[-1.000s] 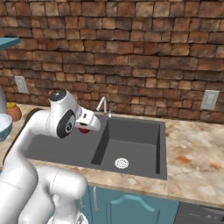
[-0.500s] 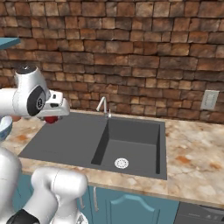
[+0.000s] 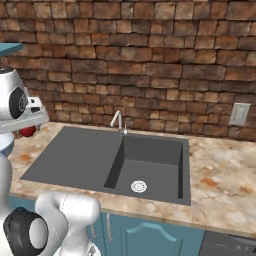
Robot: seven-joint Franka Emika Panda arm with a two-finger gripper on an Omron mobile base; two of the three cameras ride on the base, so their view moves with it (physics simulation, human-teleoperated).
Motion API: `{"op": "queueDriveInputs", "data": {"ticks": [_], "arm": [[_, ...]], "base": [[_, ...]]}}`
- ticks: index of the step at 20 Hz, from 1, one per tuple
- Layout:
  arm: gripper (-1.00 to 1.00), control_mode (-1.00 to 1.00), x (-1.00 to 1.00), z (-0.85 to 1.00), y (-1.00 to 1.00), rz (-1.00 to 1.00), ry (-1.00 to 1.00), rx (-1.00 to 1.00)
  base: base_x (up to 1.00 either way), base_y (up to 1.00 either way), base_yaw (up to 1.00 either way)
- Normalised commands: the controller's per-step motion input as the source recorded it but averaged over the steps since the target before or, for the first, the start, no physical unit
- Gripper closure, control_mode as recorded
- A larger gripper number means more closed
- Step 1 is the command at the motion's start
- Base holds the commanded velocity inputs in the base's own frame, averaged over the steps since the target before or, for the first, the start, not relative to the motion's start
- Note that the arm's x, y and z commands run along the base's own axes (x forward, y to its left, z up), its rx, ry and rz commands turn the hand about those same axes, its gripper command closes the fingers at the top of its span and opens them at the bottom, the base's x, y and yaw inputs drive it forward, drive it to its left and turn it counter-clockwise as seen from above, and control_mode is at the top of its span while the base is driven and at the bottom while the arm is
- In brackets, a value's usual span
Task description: Pick the tomato from the sink and place it in the bowl. Then pick the bowl and place it in the microwave. Then close the microwave door and press the start button.
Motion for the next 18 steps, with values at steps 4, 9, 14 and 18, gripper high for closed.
{"op": "queueDriveInputs", "data": {"ticks": [4, 9, 14, 18], "arm": [[1.00, -1.00, 0.04, -0.12, 1.00, 0.37, 0.00, -0.09], [1.00, -1.00, 0.22, -0.13, 1.00, 0.40, -0.04, -0.05], [1.00, -1.00, 0.46, -0.22, 0.88, 0.45, 0.00, 0.00], [1.00, -1.00, 0.40, -0.23, 0.72, 0.37, 0.00, 0.00]], "base": [[0.00, 0.00, 0.00], [0.00, 0.00, 0.00], [0.00, 0.00, 0.00], [0.00, 0.00, 0.00]]}}
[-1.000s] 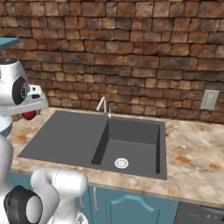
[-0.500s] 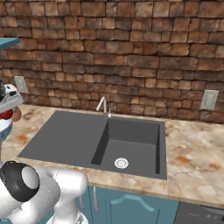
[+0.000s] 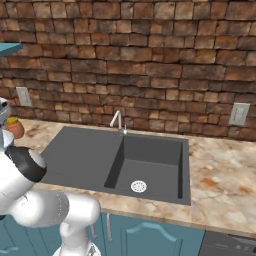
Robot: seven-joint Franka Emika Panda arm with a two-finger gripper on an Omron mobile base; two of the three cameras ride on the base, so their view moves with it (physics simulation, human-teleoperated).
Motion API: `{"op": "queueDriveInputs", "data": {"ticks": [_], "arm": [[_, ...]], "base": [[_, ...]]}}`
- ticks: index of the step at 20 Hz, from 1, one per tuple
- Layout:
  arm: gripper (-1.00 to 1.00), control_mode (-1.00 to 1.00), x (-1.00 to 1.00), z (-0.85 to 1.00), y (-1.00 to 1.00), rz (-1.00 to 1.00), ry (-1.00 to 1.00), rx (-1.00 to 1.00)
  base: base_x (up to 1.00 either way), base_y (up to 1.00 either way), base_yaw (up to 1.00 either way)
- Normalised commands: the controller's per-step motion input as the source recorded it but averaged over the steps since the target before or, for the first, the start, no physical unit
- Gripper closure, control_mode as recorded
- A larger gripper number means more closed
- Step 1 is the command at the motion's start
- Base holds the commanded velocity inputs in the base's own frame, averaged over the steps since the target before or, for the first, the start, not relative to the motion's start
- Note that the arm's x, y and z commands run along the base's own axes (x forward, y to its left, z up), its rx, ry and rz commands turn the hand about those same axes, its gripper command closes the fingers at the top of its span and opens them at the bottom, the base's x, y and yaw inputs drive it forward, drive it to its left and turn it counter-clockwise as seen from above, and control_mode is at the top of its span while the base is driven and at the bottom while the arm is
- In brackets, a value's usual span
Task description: Pick the tomato from the sink and place it in the bowl. Then pick the bowl and place it in the microwave. Then close the microwave door and press the start button.
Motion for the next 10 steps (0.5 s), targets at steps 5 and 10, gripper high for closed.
{"op": "queueDriveInputs", "data": {"ticks": [5, 10], "arm": [[1.00, -1.00, 0.15, -0.24, 0.69, 0.16, 0.02, -0.02], [1.00, -1.00, 0.05, -0.34, 0.46, 0.00, 0.07, -0.06]], "base": [[0.00, 0.00, 0.00], [0.00, 0.00, 0.00]]}}
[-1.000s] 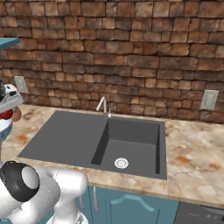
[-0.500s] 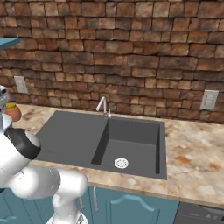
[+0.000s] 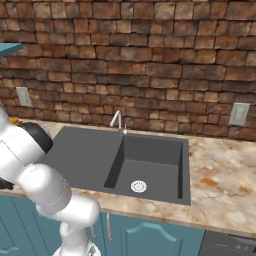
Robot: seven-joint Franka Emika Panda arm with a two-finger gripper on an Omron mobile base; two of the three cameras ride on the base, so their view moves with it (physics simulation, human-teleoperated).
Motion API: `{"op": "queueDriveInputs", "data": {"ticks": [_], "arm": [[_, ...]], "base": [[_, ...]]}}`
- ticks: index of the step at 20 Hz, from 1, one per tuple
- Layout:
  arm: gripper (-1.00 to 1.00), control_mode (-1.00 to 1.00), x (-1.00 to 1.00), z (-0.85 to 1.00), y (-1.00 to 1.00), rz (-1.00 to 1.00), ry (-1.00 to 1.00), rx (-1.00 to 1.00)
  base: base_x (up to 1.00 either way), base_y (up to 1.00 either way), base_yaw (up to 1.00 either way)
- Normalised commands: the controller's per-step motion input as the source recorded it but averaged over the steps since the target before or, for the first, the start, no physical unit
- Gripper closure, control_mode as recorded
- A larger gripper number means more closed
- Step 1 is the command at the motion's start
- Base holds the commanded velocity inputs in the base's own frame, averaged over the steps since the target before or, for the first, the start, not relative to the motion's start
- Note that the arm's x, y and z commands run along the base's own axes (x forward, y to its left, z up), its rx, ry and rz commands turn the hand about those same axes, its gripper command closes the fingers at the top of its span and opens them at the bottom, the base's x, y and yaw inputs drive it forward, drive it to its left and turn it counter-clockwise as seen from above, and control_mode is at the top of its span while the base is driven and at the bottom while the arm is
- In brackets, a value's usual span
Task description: Pick the tomato from the sink and place it in the bowl. Then pick the bowl and place it in the microwave. Then close the microwave door and press the start button.
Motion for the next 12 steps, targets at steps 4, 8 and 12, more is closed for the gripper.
{"op": "queueDriveInputs", "data": {"ticks": [4, 8, 12], "arm": [[1.00, -1.00, 0.36, -0.56, 0.41, 0.00, 0.06, -0.07], [1.00, -1.00, 0.40, -0.36, 0.34, 0.00, 0.02, -0.02], [1.00, -1.00, 0.26, -0.22, 0.30, 0.00, 0.01, 0.00]], "base": [[0.00, 0.00, 0.00], [0.00, 0.00, 0.00], [0.00, 0.00, 0.00]]}}
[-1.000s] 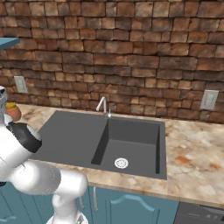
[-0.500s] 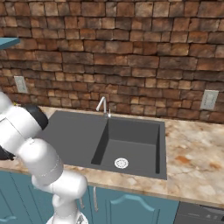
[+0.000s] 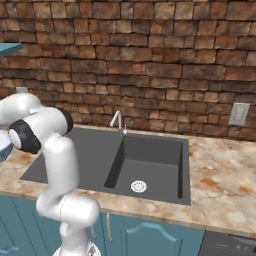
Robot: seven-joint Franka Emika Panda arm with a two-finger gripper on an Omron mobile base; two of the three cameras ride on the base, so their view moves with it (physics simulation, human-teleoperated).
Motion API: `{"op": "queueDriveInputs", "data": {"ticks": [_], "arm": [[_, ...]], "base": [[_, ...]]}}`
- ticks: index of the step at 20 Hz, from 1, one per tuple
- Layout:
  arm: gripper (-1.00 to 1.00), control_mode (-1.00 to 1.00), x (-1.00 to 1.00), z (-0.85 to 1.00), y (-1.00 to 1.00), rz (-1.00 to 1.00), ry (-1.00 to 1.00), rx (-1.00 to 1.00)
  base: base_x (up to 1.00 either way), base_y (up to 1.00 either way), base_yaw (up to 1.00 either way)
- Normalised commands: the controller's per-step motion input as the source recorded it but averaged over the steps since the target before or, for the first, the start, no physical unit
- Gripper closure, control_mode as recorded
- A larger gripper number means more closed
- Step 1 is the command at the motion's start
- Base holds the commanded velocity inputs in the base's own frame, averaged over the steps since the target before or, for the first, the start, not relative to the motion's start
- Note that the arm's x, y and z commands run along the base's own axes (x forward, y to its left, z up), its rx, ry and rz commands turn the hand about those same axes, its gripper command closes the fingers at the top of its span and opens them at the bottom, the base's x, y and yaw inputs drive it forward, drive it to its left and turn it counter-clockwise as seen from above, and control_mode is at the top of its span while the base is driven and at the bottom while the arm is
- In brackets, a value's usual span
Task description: Pick the tomato from the sink and place it in the bowl. Then pick the bowl and place it in the microwave. Then close the microwave door and press the start button.
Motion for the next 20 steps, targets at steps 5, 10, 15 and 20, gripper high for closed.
{"op": "queueDriveInputs", "data": {"ticks": [5, 10, 15, 20], "arm": [[1.00, -1.00, 0.31, -0.29, 0.34, 0.00, 0.04, -0.04], [1.00, -1.00, 0.40, -0.31, 0.24, -0.01, 0.05, -0.06], [1.00, -1.00, 0.36, -0.30, 0.10, -0.02, 0.04, -0.06], [-1.00, -1.00, 0.19, -0.38, 0.00, -0.02, 0.04, -0.06]], "base": [[0.00, 0.00, 0.00], [0.00, 0.00, 0.00], [0.00, 0.00, 0.00], [0.00, 0.00, 0.00]]}}
